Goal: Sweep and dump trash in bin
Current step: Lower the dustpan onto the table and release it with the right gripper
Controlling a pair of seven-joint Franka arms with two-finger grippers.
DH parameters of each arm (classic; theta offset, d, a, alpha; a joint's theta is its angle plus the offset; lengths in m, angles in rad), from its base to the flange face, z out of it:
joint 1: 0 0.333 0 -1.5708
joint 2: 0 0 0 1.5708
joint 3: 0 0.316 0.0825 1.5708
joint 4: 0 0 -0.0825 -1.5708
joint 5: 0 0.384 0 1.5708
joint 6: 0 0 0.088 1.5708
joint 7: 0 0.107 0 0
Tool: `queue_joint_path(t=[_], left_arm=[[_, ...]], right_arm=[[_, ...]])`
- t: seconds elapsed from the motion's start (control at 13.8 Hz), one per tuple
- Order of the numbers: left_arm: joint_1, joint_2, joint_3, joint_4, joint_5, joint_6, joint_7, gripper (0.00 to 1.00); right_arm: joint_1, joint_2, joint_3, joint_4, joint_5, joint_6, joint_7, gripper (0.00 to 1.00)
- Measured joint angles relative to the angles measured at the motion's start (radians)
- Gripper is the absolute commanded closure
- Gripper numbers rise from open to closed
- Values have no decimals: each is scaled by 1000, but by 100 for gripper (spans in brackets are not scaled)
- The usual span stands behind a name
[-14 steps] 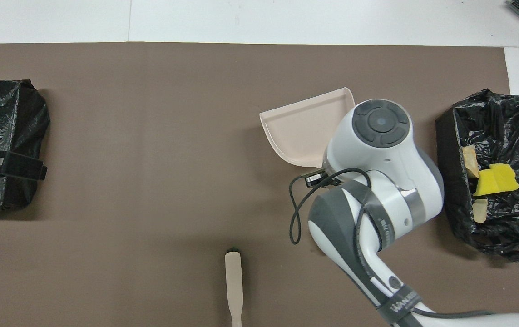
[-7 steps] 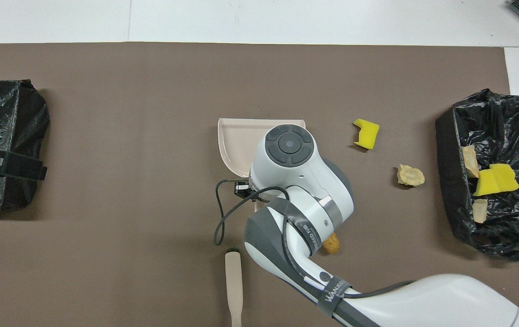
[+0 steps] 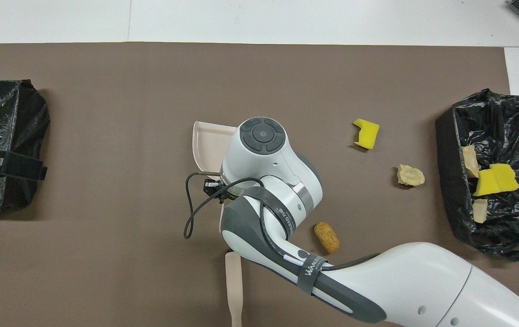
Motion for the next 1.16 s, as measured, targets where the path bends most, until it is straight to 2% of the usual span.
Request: queue_joint_path(t=[0.51,0.58,0.65,0.73,0.95,1.16], left_arm=[[0,0,0,0,0,0,0,0],[0,0,0,0,0,0,0,0],[0,0,0,0,0,0,0,0],[0,0,0,0,0,0,0,0],[0,0,0,0,0,0,0,0],[0,0,0,0,0,0,0,0]], right_arm=[[2,6,4,1,-56,-72,-47,100],[2,6,4,1,-58,-73,-61,74],[2,6,4,1,-59,-73,-70,10],[2,6,4,1,-59,-73,-78,0],[2,6,14,2,-62,-78,-94,0],[2,-9,54,1,-63,-149,-60,0]])
